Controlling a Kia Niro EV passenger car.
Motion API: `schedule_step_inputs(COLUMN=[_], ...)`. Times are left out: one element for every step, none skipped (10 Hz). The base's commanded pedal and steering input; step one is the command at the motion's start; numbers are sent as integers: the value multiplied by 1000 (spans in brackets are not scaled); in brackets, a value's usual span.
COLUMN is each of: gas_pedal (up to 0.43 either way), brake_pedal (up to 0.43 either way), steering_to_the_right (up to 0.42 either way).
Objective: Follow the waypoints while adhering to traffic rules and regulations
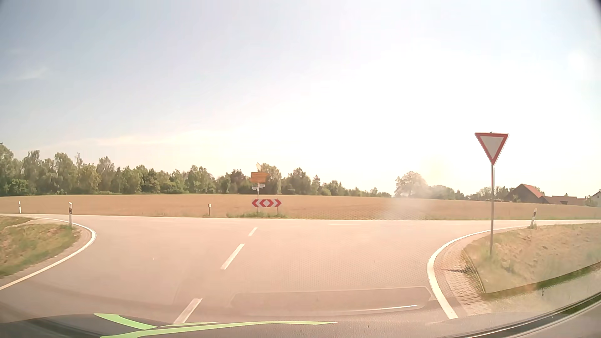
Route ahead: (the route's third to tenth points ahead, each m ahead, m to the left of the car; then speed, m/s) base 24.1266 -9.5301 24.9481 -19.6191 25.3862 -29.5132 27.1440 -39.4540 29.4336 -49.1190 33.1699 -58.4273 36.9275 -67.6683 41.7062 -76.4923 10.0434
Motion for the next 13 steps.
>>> schedule_step_inputs(gas_pedal=[0,0,0,0,0,0,0,0,0,0,0,0,0], brake_pedal=[268,268,268,262,250,238,226,213,195,171,122,43,0], steering_to_the_right=[97,125,145,166,179,186,196,210,219,223,223,226,234])
